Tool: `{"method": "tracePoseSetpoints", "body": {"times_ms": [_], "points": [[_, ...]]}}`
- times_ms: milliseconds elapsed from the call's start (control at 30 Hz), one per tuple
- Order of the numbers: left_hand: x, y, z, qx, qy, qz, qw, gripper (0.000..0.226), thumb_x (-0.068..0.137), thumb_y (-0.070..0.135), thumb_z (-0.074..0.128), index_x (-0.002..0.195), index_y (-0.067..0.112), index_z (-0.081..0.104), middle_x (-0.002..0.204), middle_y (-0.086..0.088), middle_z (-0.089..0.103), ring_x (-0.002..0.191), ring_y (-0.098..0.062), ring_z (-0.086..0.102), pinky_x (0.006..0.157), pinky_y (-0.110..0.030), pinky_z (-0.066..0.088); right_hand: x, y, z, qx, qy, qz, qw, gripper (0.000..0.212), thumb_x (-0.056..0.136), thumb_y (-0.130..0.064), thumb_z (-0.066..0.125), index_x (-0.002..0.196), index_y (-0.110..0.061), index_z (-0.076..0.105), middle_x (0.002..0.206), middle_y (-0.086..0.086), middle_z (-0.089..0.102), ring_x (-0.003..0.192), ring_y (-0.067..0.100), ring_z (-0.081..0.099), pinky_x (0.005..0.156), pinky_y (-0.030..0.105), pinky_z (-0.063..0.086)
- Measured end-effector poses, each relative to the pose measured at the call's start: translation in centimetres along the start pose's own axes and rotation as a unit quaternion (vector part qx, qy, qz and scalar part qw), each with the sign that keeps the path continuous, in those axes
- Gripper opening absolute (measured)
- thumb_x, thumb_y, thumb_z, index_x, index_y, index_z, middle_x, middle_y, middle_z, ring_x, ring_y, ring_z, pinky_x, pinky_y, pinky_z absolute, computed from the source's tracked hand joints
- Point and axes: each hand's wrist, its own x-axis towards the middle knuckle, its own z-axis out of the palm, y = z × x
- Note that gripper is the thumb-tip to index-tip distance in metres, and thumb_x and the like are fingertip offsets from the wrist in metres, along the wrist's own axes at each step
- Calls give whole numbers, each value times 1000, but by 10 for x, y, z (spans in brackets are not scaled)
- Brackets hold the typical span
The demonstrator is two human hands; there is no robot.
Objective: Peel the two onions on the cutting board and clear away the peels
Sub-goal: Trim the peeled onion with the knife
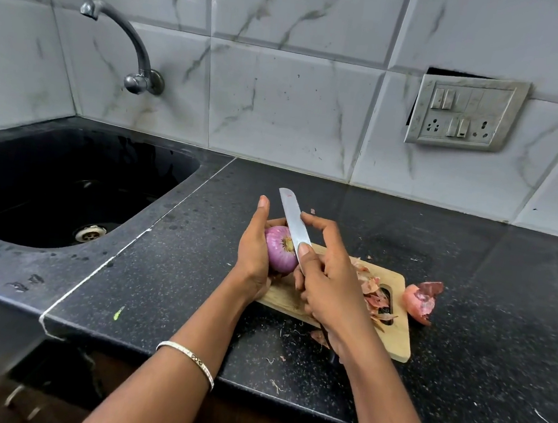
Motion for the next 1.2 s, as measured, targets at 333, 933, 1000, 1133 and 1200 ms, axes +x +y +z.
{"method": "tracePoseSetpoints", "body": {"times_ms": [333, 933, 1000, 1133, 1200], "points": [[6, 2, -1, -49, 41, -5, 998, 77, 106, 58, 24, 77, -4, 58, 57, -13, 57, 43, -19, 55, 43, -19, 45, -23, -9, 30, 60, -30, 23, 997, 45, 105, -16, 46, 123, -58, 48, 84, -13, 56, 57, -1, 47, 54, 20, 34], [9, -6, -5, -49, 58, -38, 996, 98, 83, 87, 42, 116, -3, 66, 101, -28, 67, 93, -41, 65, 95, -56, 51, -13, -3, 9, 15, 28, 26, 999, 40, 107, -21, 43, 119, -59, 47, 73, -1, 58, 58, 12, 49, 57, 34, 37], [10, -6, -5, -53, 65, -46, 995, 97, 87, 84, 39, 118, -3, 66, 102, -27, 68, 94, -40, 66, 98, -55, 51, -14, 0, 13, -20, 35, 11, 999, 39, 106, -21, 43, 122, -56, 45, 71, 0, 58, 59, 15, 50, 59, 38, 39], [10, -5, -4, -53, 63, -43, 996, 92, 92, 80, 35, 117, -4, 66, 92, -21, 72, 83, -35, 69, 88, -49, 56, -16, 4, 17, -38, 47, 6, 998, 37, 105, -19, 44, 123, -51, 44, 71, -2, 57, 59, 17, 51, 58, 37, 41], [10, -4, -4, -61, 62, -35, 996, 92, 93, 78, 35, 119, -4, 65, 89, -21, 72, 81, -35, 70, 91, -53, 55, -17, 4, 19, -23, 44, 13, 999, 37, 104, -19, 45, 120, -52, 45, 71, -3, 56, 59, 17, 50, 58, 38, 41]]}}
